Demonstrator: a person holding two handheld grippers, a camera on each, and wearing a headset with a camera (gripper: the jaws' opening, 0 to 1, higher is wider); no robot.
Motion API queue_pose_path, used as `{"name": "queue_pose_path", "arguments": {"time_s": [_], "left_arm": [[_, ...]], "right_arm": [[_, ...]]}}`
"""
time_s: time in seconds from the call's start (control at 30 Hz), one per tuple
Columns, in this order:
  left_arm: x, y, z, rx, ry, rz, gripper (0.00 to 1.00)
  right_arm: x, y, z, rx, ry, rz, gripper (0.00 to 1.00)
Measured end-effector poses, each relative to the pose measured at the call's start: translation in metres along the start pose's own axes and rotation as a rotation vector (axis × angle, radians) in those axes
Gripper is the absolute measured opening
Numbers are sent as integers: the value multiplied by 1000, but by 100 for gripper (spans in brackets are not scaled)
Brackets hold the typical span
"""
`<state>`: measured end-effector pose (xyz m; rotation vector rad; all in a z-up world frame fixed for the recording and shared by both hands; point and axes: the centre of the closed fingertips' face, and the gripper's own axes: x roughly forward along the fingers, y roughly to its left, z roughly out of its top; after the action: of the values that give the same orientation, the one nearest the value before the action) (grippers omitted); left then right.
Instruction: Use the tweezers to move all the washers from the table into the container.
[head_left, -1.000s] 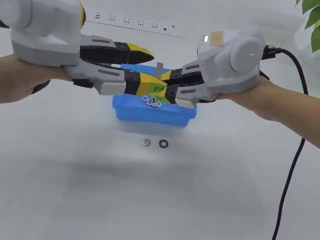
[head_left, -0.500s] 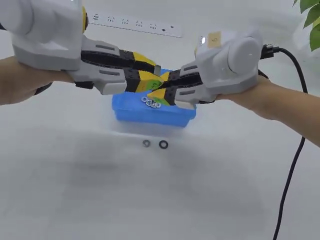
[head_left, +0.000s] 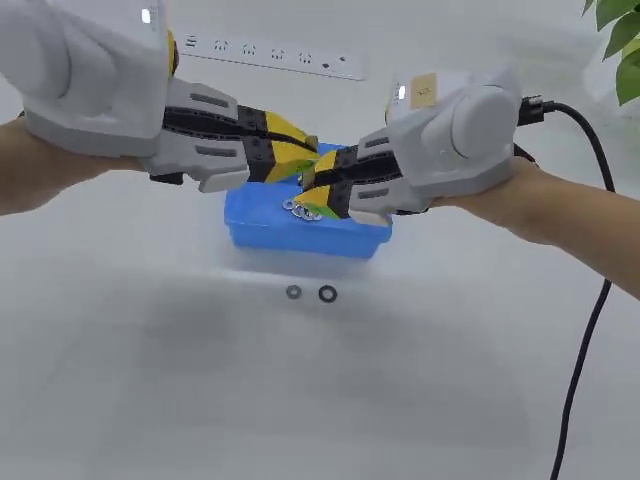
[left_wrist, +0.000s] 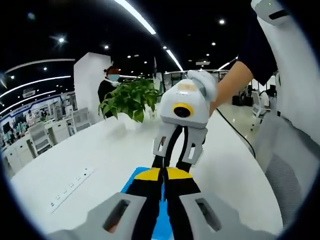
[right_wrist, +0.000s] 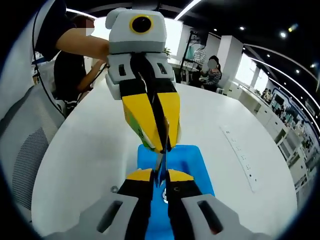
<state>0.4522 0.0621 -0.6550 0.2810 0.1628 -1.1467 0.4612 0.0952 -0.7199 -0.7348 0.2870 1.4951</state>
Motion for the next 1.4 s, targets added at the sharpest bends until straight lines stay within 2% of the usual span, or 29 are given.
{"name": "queue_pose_path", "arguments": {"time_s": [0.03,0.17,0.23,0.3,0.33,0.43,0.47,0.53,0.63,0.9,0.93,1.0,1.1,1.23,1.33,1.4], "left_arm": [[0,2,1,30,-4,12,5],[1,5,5,19,-4,32,5],[-1,11,10,21,-6,62,5],[-5,15,16,1,-28,82,5],[-10,22,17,1,-34,97,5],[-15,28,20,-2,-43,110,5],[-16,32,18,0,-44,110,5],[-16,32,15,7,-42,113,5],[-20,36,11,21,-29,136,5],[-37,39,12,-22,-58,196,5],[-38,35,14,-33,-67,198,5],[-41,35,13,-55,-76,207,5],[-45,28,11,-61,-62,228,5],[-49,18,13,-73,-67,231,5],[-51,6,15,-73,-69,232,5],[-52,-3,18,-83,-90,234,5]], "right_arm": [[-1,-1,0,-12,10,-7,10],[1,-6,1,8,13,-30,12],[0,-9,2,20,12,-43,13],[-4,-12,6,36,1,-57,20],[-7,-13,6,39,2,-68,23],[-15,-11,4,75,-2,-72,27],[-18,-11,1,86,2,-84,28],[-24,-10,-4,108,2,-94,30],[-34,-9,-7,183,-42,-129,33],[-66,-9,-23,321,-85,-249,47],[-69,-9,-25,331,-88,-258,50],[-76,-6,-27,347,-98,-277,55],[-88,0,-28,390,-132,-291,58],[-96,12,-40,382,-94,-289,61],[-99,23,-46,377,-75,-279,64],[-102,29,-50,364,-56,-284,68]]}}
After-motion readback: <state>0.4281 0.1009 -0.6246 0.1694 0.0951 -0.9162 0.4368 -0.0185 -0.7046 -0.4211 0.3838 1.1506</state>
